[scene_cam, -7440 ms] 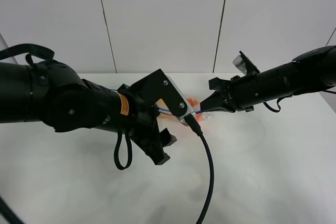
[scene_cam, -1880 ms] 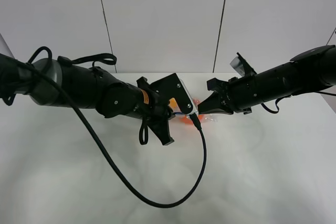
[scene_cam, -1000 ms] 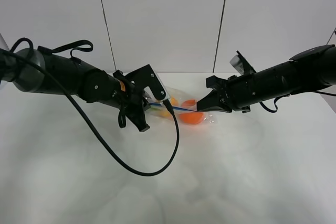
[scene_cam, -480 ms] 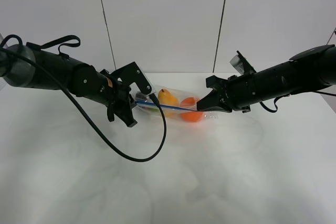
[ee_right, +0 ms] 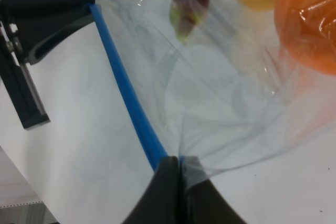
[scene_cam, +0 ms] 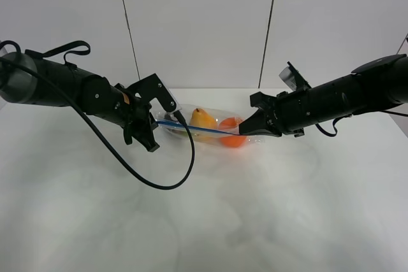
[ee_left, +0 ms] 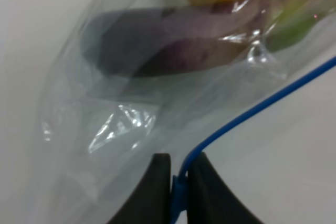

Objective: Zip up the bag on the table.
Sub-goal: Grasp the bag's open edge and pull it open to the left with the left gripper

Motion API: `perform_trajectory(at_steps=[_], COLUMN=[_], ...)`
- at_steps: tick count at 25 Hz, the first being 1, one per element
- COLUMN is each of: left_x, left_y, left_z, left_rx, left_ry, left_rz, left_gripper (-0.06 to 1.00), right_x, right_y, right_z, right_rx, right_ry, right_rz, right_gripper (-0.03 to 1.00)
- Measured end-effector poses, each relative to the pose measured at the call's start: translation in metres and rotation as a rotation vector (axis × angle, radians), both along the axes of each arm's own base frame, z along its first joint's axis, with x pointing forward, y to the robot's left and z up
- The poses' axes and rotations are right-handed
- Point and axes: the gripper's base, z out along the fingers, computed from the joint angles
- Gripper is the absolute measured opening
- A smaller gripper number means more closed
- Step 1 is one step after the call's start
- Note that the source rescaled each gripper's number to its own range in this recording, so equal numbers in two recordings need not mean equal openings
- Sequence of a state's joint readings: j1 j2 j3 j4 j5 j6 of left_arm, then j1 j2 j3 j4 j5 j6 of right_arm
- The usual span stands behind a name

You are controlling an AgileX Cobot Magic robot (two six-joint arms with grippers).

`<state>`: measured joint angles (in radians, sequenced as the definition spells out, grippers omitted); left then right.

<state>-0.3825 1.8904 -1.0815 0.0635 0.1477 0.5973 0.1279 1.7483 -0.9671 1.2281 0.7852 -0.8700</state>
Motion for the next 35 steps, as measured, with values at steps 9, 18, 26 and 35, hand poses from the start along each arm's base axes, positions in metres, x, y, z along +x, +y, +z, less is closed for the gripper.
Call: perform_trajectory(at_steps=[9,18,26,35], left_x=[0.005,0.007,0.009,0.009], left_y=[0.014,0.021,0.028,0.029], left_z=[0.000,0.000,0.000,-0.001], left_rx=[0.004,0.029,0.034,0.039], left_ry=[0.003,-0.004,-0.004,-0.002], left_rz=[0.036,0.031,0.045,0.045], left_gripper=[0.00,0.00,0.00,0.00], right_x=[0.000,0.000,0.000,0.000], right_y=[0.000,-0.001,-0.001,-0.001], right_z=[0.000,0.000,-0.001,-0.001], right_rx=[-0.004,-0.009,-0.014,-0.023], right_ry=[-0.002,-0.003,-0.006,-0.008], right_rz=[0.000,0.000,-0.002,0.002], right_gripper=[0.00,0.00,0.00,0.00])
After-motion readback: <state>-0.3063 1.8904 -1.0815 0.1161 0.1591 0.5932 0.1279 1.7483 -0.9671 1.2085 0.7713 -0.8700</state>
